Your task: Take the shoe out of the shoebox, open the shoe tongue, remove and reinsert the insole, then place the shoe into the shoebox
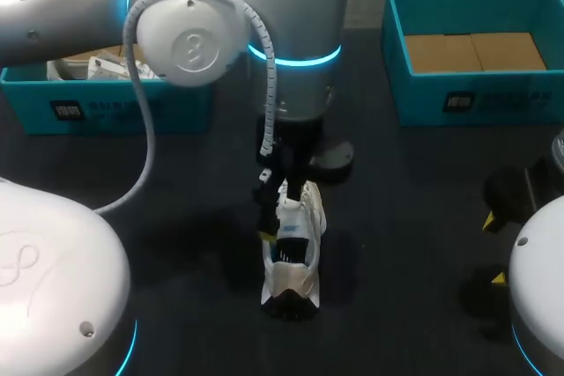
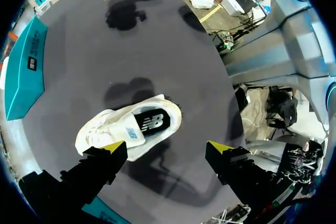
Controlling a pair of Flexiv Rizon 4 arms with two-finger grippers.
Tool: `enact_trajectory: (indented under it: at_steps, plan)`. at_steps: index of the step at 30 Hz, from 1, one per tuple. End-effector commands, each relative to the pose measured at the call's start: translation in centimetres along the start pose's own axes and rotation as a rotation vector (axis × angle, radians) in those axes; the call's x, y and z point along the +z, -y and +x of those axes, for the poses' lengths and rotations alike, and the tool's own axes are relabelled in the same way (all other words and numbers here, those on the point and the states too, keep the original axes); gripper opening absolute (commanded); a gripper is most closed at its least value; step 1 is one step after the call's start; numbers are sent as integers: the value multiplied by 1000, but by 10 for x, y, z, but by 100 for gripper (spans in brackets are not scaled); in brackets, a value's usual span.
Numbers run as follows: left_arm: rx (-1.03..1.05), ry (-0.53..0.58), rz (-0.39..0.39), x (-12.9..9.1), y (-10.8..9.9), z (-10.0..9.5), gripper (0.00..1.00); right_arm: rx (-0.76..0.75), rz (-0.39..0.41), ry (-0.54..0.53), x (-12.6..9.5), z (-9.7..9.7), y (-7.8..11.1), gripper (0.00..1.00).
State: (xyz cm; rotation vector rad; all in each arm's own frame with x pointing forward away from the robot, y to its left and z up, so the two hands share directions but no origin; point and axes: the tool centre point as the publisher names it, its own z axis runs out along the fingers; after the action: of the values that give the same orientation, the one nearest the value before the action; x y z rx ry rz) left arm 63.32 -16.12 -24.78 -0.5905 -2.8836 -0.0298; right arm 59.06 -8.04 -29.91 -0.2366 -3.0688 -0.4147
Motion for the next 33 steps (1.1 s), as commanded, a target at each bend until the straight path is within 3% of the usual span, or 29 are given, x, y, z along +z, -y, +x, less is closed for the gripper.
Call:
enact_trajectory:
  at_steps: [1, 9, 14, 25, 33]
  plan:
    - [-1, 0, -3, 0, 1, 0, 100, -1, 2, 3, 0, 2, 1, 100]
    - [-46, -11, 10, 8, 3, 8, 100, -1, 2, 3, 0, 2, 1, 100]
    - [-66, 15, -3, 26, 8, 23, 100, -1, 2, 3, 0, 2, 1, 100]
    - [-115, 3, -12, 59, 12, 33, 100, -1, 2, 3, 0, 2, 1, 100]
    - [-200, 25, -10, 82, 16, 26, 100, -1, 2, 3, 0, 2, 1, 100]
